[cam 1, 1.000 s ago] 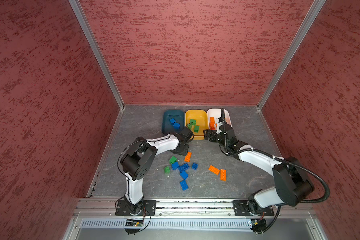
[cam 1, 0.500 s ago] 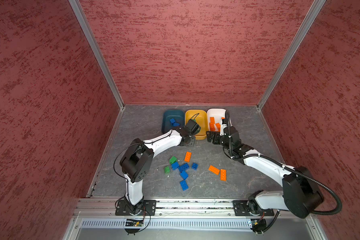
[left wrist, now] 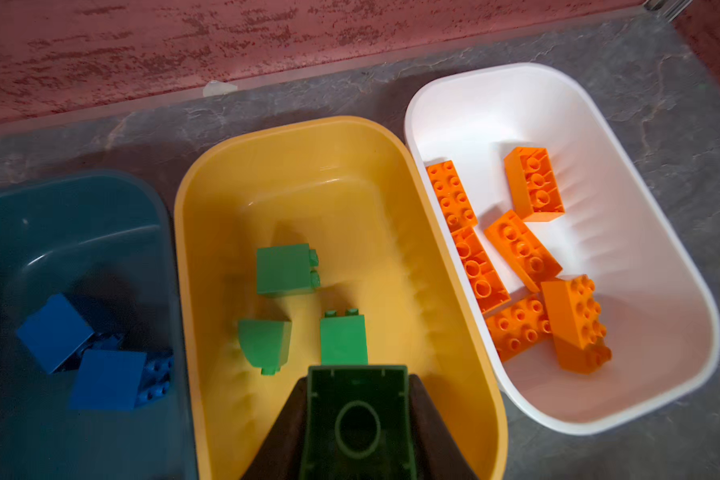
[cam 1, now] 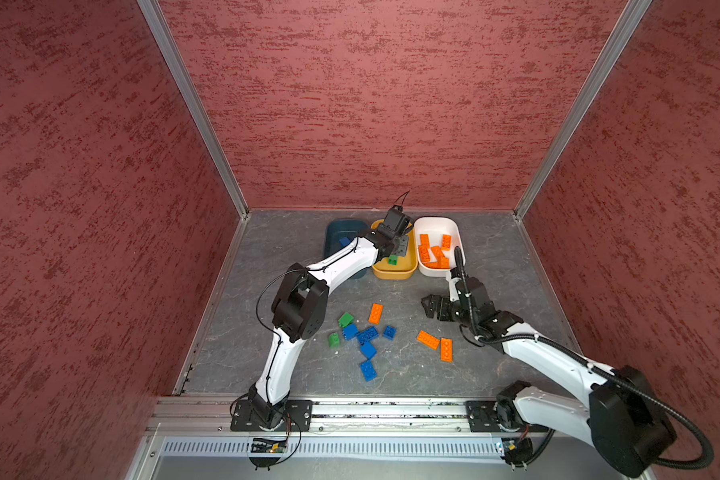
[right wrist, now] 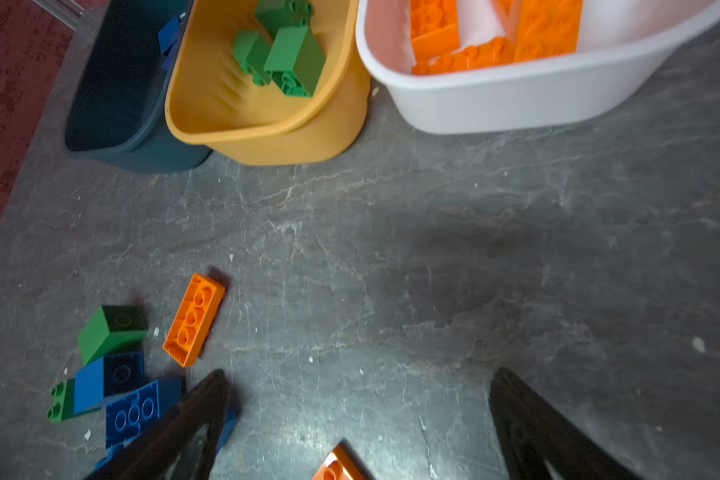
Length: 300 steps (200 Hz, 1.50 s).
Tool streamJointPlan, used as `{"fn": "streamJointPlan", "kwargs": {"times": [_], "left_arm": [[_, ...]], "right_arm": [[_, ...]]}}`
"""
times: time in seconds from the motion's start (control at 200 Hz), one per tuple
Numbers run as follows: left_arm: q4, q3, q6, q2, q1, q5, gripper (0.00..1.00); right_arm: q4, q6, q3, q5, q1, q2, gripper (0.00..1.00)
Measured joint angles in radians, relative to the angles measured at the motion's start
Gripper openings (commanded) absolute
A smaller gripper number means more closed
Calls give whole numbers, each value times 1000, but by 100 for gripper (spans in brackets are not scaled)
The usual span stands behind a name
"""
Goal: Sort the legos into containers by color
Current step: 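Release the green brick into the yellow bin while the right gripper approaches an orange brick, then lower the right gripper onto the orange brick and grasp it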
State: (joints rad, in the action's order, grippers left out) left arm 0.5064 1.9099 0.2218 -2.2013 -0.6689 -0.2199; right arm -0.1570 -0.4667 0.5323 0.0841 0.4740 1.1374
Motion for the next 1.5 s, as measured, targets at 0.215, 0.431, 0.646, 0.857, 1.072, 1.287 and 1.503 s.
{"fn": "streamJointPlan", "kwargs": {"times": [0.215,0.431,0.646,0.857,1.072,1.287,1.503], "left_arm": [[19,147,-25,-122,13,15,39],[73,341,-60,-216,8,63,85],[78,277,-81,-177,-23,62,100],[68,102,-56,-50,-37,62,99],[-4,-82,9,143,-14,31,100],[-62,-202,69,245,14,-27,100],[-69,-293,124,263,37,-74,99]], "right_arm": [[-56,-1,-3,51,3,5,99],[-112,-1,12,86,15,68,99],[-178,6,63,96,40,125,99],[-324,20,162,58,97,214,97],[-432,67,213,6,170,271,88],[-488,105,255,-6,231,344,82],[-523,93,296,-101,283,411,67]]}}
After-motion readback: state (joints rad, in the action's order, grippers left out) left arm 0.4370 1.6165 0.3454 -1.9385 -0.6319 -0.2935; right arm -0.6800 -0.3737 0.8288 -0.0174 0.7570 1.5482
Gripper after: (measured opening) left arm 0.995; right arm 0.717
